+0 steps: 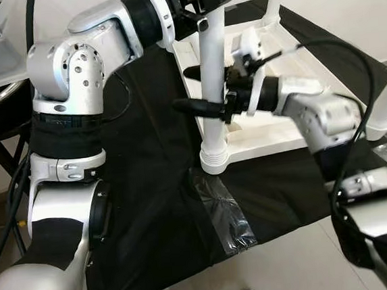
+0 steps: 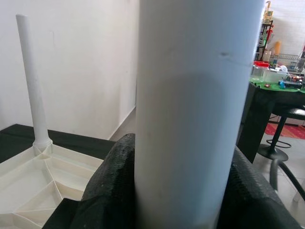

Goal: Building children table

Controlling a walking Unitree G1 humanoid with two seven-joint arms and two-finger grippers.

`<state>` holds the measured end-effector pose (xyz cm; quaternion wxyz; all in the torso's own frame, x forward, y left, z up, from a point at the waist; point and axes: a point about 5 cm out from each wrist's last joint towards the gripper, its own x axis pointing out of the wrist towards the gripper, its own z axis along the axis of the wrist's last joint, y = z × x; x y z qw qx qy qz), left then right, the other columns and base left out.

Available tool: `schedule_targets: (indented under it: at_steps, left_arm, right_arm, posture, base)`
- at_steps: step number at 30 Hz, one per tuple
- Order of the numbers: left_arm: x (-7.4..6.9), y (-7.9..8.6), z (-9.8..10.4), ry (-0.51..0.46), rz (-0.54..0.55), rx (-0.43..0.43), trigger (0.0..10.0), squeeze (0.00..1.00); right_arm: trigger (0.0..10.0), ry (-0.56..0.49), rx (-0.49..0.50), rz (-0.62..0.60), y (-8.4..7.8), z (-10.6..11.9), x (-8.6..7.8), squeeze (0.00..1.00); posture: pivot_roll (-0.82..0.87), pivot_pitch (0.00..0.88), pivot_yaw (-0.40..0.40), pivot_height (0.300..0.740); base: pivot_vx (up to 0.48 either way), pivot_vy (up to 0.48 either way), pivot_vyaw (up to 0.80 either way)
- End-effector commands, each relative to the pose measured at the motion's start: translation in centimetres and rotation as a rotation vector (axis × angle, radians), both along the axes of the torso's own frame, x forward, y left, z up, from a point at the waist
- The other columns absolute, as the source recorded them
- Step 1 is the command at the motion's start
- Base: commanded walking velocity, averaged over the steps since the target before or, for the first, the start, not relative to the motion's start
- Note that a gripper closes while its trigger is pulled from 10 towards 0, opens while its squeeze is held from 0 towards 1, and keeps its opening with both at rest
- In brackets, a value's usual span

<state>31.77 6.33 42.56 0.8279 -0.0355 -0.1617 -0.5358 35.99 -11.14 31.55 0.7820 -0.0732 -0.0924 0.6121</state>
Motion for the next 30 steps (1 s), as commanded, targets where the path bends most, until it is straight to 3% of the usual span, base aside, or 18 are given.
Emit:
schedule_targets:
  at_steps: [1,8,17,18,24,30]
  left_arm:
    - [0.1,-0.9,-1.3,0.065,-0.040,0.027,0.0,0.00]
    - [-0.4,-0.8,-1.3,0.063,-0.052,0.012,0.0,0.00]
    - [-0.8,-0.8,-1.4,0.046,-0.066,0.010,0.0,0.00]
    - [-0.9,-0.8,-1.4,0.037,-0.061,0.007,10.0,1.00]
    - [-1.5,-0.4,-1.0,0.021,-0.086,-0.007,10.0,1.00]
    - [-2.3,1.0,-0.6,0.013,-0.127,0.017,10.0,1.00]
  right_arm:
    - [0.0,0.008,-0.028,0.091,0.7,-0.3,-0.3,0.00]
    - [0.0,0.011,-0.082,0.184,0.4,-0.3,-0.4,0.00]
    - [0.0,-0.008,-0.118,0.214,0.2,-0.1,-0.3,0.00]
    - [0.0,-0.013,-0.121,0.217,0.2,-0.1,-0.4,0.00]
    - [0.0,-0.037,-0.140,0.228,0.4,-0.2,-0.4,0.00]
    - [0.0,-0.070,-0.166,0.197,1.2,-0.8,-1.1,0.00]
  posture:
    - [0.10,0.235,0.032,0.740]
    - [0.09,0.237,0.025,0.740]
    - [0.08,0.241,0.023,0.740]
    - [0.08,0.241,0.023,0.740]
    - [0.08,0.244,0.024,0.740]
    - [0.07,0.248,0.019,0.740]
  base:
    - [0.000,0.000,0.00]
    - [0.000,0.000,0.00]
    - [0.000,0.000,0.00]
    - [0.000,0.000,0.00]
    - [0.000,0.000,0.00]
    - [0.000,0.000,0.00]
